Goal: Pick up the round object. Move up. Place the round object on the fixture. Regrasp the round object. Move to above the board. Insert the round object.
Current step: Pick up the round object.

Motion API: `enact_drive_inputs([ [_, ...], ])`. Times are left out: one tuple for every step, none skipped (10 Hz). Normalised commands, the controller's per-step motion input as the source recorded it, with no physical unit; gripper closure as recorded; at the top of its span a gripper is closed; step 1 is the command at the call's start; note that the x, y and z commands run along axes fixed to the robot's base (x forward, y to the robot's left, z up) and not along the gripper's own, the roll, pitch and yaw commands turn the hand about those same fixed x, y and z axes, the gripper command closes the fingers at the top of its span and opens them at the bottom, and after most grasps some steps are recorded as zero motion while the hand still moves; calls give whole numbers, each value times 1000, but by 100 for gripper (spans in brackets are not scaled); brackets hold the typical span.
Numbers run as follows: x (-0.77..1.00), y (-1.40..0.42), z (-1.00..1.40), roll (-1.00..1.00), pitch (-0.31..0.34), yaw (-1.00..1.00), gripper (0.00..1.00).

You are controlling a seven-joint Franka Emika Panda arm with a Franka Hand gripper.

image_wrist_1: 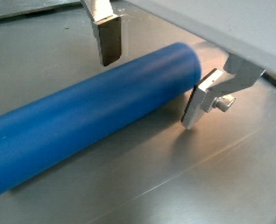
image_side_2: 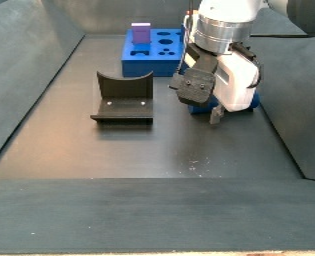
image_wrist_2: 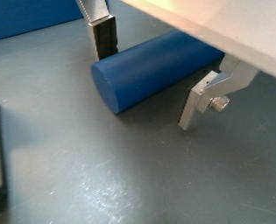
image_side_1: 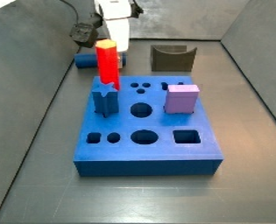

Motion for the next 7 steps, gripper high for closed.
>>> enact_drive_inputs([
  [-17,0,-100,-16,-3,-94,0],
  [0,23,-200,-27,-40,-111,0],
  [0,0,0,-3,0,-14,0],
  [0,0,0,0,0,0,100],
  [0,0,0,0,0,0,100],
  [0,0,0,0,0,0,100],
  [0,0,0,0,0,0,100],
])
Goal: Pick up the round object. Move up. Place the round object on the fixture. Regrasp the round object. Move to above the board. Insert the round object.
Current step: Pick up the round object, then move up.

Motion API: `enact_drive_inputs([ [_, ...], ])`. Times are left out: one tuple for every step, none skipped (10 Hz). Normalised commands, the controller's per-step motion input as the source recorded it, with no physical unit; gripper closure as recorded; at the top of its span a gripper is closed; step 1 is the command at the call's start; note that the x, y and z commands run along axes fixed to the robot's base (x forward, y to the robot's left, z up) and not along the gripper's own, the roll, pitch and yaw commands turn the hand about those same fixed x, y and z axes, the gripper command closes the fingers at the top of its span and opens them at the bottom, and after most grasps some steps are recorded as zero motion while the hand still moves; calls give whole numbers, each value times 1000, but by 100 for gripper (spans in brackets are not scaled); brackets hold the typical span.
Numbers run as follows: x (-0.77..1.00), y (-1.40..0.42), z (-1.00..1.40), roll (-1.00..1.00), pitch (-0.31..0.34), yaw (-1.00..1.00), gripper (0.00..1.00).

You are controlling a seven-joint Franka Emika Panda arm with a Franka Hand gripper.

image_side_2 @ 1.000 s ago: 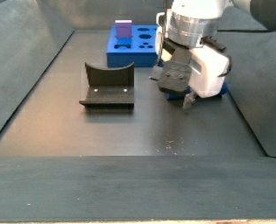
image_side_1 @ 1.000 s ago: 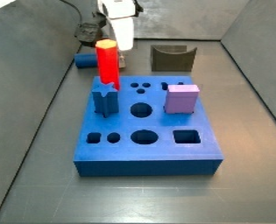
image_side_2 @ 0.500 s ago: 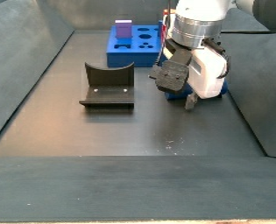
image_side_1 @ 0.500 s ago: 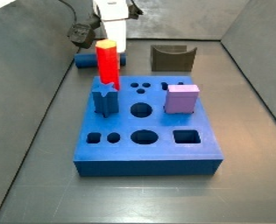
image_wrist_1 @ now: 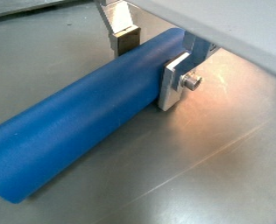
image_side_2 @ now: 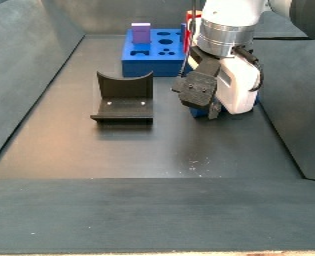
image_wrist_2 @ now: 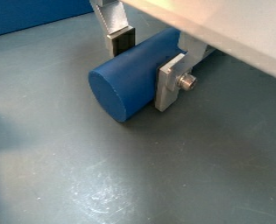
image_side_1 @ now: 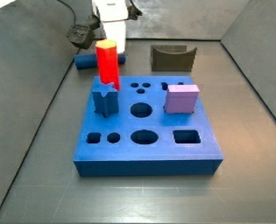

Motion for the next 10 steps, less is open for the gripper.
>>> enact_drive_inputs([
  [0,0,0,0,0,0,100],
  [0,0,0,0,0,0,100],
  [0,0,0,0,0,0,100],
  [0,0,0,0,0,0,100],
  [0,0,0,0,0,0,100],
  [0,0,0,0,0,0,100],
  [0,0,0,0,0,0,100],
  [0,0,1000,0,0,0,100],
  [-21,-16,1000,-11,16,14,100],
  [-36,-21,1000,-15,32,13,100],
])
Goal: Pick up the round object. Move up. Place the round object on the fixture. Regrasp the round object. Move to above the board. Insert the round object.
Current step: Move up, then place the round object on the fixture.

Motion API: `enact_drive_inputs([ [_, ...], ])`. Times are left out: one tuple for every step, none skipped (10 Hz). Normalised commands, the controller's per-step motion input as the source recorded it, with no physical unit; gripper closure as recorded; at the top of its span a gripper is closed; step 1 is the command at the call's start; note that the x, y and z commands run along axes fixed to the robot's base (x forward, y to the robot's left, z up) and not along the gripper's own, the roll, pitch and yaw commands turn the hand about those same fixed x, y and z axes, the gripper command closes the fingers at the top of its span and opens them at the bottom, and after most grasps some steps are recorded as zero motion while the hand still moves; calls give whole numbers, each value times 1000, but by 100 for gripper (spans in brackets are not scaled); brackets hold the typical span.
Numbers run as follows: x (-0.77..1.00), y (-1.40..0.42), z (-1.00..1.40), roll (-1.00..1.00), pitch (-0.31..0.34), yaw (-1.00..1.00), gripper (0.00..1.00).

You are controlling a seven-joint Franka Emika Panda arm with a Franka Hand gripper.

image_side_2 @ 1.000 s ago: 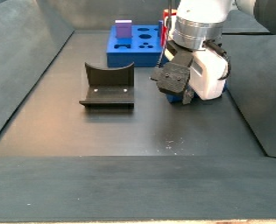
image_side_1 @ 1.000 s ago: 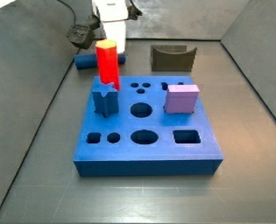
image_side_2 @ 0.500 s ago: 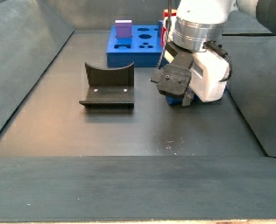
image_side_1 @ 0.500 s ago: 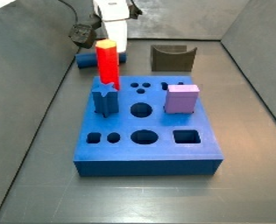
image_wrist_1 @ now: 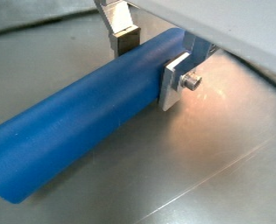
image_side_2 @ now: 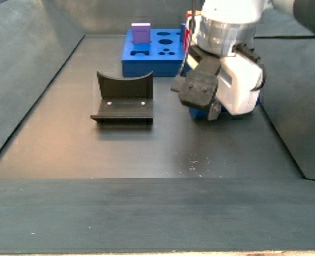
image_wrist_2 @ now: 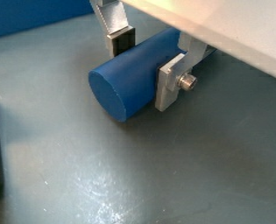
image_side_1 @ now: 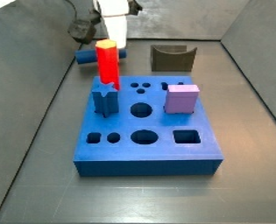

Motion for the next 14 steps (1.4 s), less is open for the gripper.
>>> enact_drive_inputs([
  [-21,-14,887,-23,51,13,100],
  [-15,-12,763,-29,58,12,100],
  [-13,-10,582,-36,54,11,100],
  [-17,-9,484,-40,50,11,100],
  [-21,-9,285,-47,39,11,100],
  [0,0,1000,0,0,0,100],
  [-3,-1,1000,-9,4,2,100],
  [-10,-5,1000,-18,13,2,100],
  [-15,-8,1000,-28,18,4,100],
  [-19,-12,1000,-37,23,5,100],
  [-21,-15,1000,-43,26,6,100],
  [-18,-16,849,-54,33,7,100],
  [-11,-15,696,-62,38,7,100],
  [-4,-13,488,-74,52,6,100],
])
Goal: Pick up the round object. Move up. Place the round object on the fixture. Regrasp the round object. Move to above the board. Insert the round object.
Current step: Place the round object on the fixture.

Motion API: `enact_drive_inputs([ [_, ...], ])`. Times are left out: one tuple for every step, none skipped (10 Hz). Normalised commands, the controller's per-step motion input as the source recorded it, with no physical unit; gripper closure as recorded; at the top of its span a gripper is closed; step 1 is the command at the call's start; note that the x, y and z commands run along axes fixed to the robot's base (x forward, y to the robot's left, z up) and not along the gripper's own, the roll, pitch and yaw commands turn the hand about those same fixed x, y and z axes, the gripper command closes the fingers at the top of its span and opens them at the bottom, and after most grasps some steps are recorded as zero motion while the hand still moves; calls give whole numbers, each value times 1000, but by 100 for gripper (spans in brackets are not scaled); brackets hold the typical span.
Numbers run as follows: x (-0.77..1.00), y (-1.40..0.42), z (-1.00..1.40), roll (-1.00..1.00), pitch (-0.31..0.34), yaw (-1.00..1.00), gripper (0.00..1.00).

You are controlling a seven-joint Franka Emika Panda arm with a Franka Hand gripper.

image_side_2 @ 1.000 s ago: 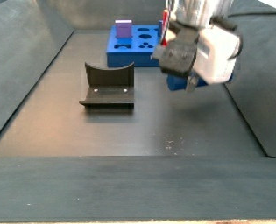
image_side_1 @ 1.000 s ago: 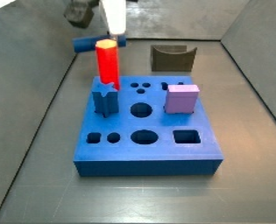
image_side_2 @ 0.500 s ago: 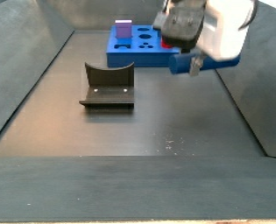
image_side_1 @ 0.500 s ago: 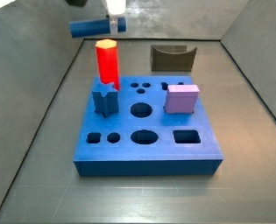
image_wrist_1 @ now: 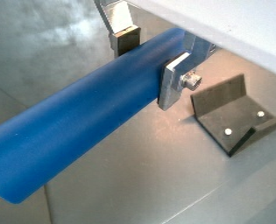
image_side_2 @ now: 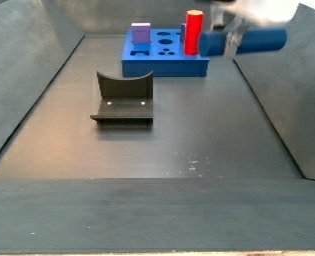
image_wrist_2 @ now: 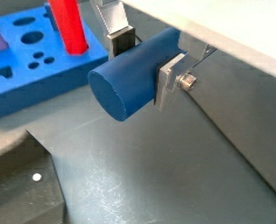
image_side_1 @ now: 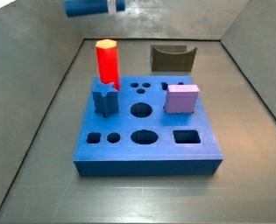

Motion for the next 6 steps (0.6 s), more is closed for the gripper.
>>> enact_drive_inputs([
  [2,-11,387,-80,58,6,100],
  [1000,-642,-316,-90,24,1000,100],
  [1000,-637,-352,-89,27,1000,100],
  [1000,-552,-328,-85,24,1000,100],
  [1000,-503,-301,-88,25,1000,100],
  [1000,-432,-253,-93,27,1000,100],
])
